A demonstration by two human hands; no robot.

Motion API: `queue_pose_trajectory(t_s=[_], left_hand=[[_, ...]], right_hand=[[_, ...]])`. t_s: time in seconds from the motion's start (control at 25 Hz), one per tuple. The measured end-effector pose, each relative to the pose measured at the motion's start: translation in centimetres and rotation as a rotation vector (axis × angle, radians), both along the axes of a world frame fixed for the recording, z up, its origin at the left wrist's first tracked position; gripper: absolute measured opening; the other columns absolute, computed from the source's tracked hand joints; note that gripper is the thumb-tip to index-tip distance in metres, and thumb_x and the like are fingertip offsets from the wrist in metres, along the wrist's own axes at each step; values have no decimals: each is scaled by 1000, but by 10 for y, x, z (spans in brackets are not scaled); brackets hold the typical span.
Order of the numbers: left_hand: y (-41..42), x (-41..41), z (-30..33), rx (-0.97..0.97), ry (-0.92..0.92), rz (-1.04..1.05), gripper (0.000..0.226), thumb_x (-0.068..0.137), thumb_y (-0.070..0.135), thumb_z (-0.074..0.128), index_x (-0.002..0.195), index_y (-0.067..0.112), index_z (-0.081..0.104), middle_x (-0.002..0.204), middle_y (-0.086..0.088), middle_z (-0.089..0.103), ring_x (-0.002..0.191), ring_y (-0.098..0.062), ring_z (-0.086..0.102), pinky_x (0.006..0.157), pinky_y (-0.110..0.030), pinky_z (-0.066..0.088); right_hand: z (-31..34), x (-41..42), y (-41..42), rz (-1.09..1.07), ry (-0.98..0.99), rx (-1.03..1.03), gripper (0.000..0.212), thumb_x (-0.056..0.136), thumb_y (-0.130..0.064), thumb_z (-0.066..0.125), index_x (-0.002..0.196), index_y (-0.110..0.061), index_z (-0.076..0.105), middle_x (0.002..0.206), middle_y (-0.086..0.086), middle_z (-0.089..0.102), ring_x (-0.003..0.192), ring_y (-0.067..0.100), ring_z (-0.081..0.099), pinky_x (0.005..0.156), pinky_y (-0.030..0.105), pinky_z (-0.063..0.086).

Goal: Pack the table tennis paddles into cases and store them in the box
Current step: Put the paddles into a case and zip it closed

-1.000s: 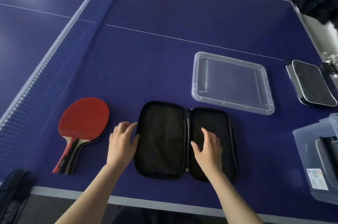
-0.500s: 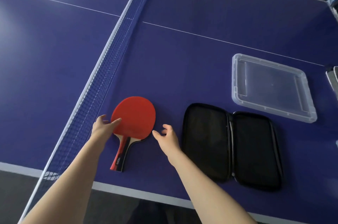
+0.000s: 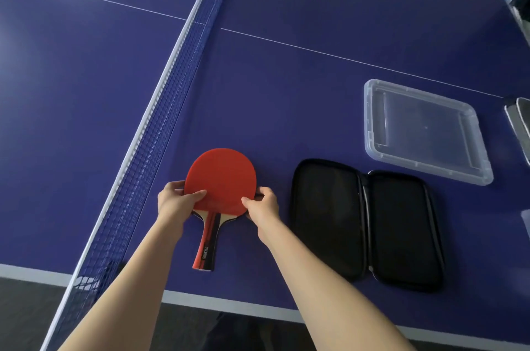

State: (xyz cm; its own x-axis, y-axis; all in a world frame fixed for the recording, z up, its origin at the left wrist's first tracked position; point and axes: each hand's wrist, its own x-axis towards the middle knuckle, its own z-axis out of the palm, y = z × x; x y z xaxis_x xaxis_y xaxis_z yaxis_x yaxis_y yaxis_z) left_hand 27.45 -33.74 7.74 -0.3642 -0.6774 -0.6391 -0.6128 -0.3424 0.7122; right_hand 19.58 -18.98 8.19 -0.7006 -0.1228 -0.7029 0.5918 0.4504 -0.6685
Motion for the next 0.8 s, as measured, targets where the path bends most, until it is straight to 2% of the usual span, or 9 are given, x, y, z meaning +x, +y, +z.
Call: queue_pose_trajectory(t_s=[0.12, 0.16, 0.24, 0.32, 0.48, 0.64, 0.8], left_hand=[[25, -11, 12, 0, 70, -18, 49, 75, 11, 79, 118, 12, 55, 97, -4, 63, 87, -23, 65, 82, -40, 56], [37, -18, 17, 4, 94, -39, 48, 75, 12, 79, 116, 13, 55, 96, -1, 63, 87, -22, 65, 82, -40, 56], [60, -32, 24, 24, 138, -88, 45, 77, 13, 77, 116, 15, 55, 94, 4, 61, 86, -19, 65, 79, -38, 57], [90, -51, 29, 47, 178, -151, 43, 80, 10, 74, 118, 11, 55, 98, 1, 62, 83, -16, 65, 70, -34, 56], [163, -94, 30, 114, 196, -259, 41, 82, 4, 69, 121, 9, 55, 108, -5, 61, 84, -18, 66, 65, -34, 56], [248, -128, 19, 147, 170, -329, 41, 81, 1, 69, 118, 7, 56, 119, -17, 55, 96, -32, 66, 74, -43, 59], [325, -156, 7, 166, 130, -360, 40, 80, 4, 69, 118, 7, 55, 124, -20, 52, 102, -34, 63, 85, -49, 56]], right_hand=[[9, -11, 25, -35, 86, -13, 33, 87, -12, 65, 118, -19, 56, 108, -1, 63, 93, 14, 61, 68, 19, 49], [12, -17, 38, -55, 109, -20, 33, 87, -11, 65, 118, -20, 56, 107, -2, 63, 92, 13, 61, 69, 19, 49], [17, -30, 67, -98, 128, -34, 35, 87, -10, 65, 120, -19, 57, 108, -1, 64, 96, 15, 62, 81, 29, 55], [23, -46, 103, -151, 136, -42, 38, 86, -8, 64, 122, -17, 57, 110, 2, 65, 100, 19, 64, 92, 38, 54], [28, -77, 190, -238, 189, -17, 39, 85, -6, 66, 121, -17, 59, 106, 2, 67, 98, 18, 66, 93, 40, 54], [27, -102, 279, -285, 187, 43, 39, 85, -5, 65, 122, -17, 60, 111, 4, 67, 101, 20, 65, 95, 42, 52], [20, -132, 352, -264, 191, 135, 39, 85, -7, 64, 123, -17, 61, 112, 3, 67, 101, 20, 65, 94, 41, 52]])
